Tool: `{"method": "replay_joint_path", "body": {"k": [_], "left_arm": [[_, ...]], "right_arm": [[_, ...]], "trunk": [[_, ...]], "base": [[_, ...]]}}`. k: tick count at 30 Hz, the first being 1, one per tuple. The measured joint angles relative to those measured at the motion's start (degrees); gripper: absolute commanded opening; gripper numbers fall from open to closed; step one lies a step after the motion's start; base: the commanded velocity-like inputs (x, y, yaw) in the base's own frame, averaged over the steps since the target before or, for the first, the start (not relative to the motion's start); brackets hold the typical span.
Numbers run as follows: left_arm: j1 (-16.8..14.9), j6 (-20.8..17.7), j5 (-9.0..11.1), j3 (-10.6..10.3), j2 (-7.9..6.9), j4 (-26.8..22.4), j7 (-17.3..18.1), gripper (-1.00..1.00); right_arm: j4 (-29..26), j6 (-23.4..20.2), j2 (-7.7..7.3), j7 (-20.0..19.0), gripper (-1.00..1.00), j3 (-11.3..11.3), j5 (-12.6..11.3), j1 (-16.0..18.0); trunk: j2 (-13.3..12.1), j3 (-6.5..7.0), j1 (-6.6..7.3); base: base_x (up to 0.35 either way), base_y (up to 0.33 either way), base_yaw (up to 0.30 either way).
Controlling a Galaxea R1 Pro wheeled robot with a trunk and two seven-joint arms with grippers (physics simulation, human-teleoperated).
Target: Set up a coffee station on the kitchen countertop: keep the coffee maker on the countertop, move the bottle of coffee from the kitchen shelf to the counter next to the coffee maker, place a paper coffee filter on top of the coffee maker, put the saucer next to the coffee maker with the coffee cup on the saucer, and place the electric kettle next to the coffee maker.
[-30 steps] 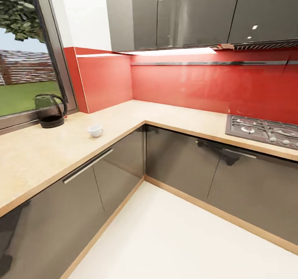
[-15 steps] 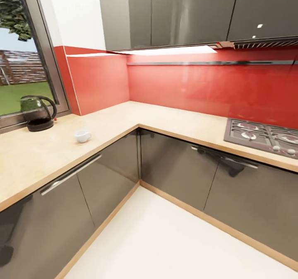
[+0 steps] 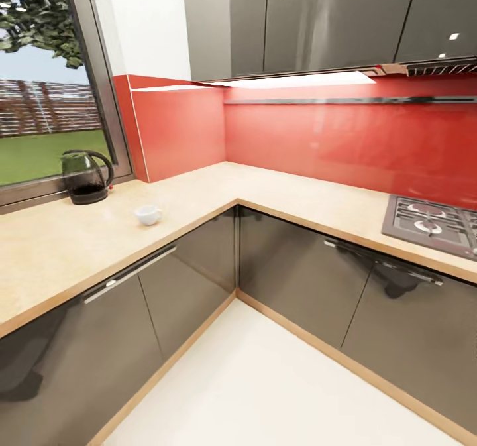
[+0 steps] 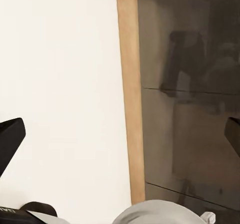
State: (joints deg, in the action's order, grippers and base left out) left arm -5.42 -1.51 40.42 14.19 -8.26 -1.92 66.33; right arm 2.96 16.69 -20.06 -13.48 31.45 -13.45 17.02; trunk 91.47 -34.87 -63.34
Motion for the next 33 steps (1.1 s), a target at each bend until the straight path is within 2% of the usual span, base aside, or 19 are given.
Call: {"method": "replay_joint_path", "body": {"k": [7,33], "left_arm": [[0.01,0.00,0.01,0.02,0.00,0.01,0.01,1.00],[0.01,0.00,0.00,0.13,0.00,0.01,0.02,1.00]], "right_arm": [[0.00,0.01,0.01,0.02,1.00,0.00,0.00,0.02],[-0.02,0.11,0.30,0.07,1.00,0.01,0.04,-0.57]], "trunk": [[0.00,0.00,0.00],[0.00,0.00,0.00]], "base": [[0.000,-0.136,0.115],[0.000,-0.006,0.250]]}}
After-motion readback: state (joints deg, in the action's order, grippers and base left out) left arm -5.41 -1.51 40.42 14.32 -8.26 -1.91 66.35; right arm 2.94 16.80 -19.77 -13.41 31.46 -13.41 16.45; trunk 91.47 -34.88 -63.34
